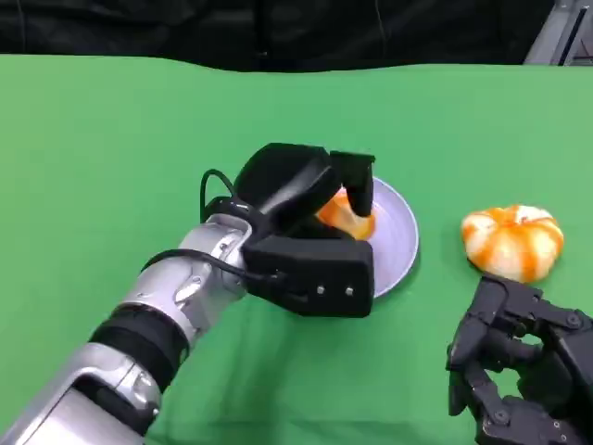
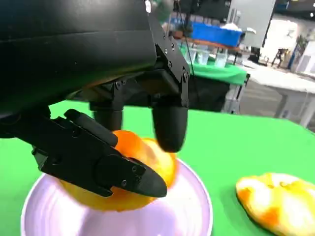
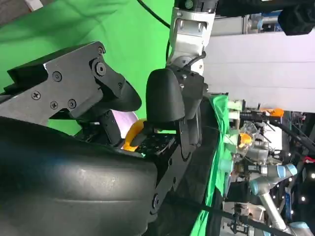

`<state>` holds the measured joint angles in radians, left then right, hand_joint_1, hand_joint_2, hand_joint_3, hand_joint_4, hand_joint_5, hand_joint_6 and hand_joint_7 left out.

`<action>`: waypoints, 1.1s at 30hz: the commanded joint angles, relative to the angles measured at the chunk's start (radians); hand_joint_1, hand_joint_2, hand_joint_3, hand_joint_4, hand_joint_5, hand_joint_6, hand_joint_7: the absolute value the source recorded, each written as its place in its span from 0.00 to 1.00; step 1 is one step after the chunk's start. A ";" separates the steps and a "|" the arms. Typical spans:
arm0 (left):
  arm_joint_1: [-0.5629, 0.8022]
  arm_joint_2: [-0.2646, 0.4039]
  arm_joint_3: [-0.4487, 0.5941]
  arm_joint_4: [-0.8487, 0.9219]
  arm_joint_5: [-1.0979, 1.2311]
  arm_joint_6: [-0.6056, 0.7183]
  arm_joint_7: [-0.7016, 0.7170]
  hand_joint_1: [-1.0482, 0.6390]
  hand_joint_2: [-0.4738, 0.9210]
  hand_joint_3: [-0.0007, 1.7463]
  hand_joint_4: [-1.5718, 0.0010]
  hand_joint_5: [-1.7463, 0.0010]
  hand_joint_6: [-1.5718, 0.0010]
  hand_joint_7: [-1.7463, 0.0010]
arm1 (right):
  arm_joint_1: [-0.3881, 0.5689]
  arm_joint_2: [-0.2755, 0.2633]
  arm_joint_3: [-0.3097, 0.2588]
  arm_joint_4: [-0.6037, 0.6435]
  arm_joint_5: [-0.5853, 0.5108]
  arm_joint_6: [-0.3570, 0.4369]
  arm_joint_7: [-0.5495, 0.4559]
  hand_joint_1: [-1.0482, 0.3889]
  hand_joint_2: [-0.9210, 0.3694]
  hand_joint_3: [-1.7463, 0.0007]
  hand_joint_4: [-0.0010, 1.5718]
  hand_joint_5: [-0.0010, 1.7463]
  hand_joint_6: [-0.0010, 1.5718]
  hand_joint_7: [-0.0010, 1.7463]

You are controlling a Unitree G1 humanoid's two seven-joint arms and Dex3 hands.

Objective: Grasp the bread from the table and place it into the plate.

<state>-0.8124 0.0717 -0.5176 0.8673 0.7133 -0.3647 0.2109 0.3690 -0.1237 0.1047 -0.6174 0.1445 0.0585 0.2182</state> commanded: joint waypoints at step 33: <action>0.258 0.118 0.157 -0.469 -0.213 0.133 -0.259 0.48 1.00 0.15 0.74 0.96 0.66 0.97 | -0.002 -0.001 0.001 -0.006 0.003 0.005 -0.012 0.69 0.21 0.38 0.50 1.00 0.43 0.88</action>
<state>-0.5739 0.1844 -0.3827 0.4172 0.5155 -0.2279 -0.0578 0.3657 -0.1204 0.1093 -0.6157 0.1448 0.0572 0.2112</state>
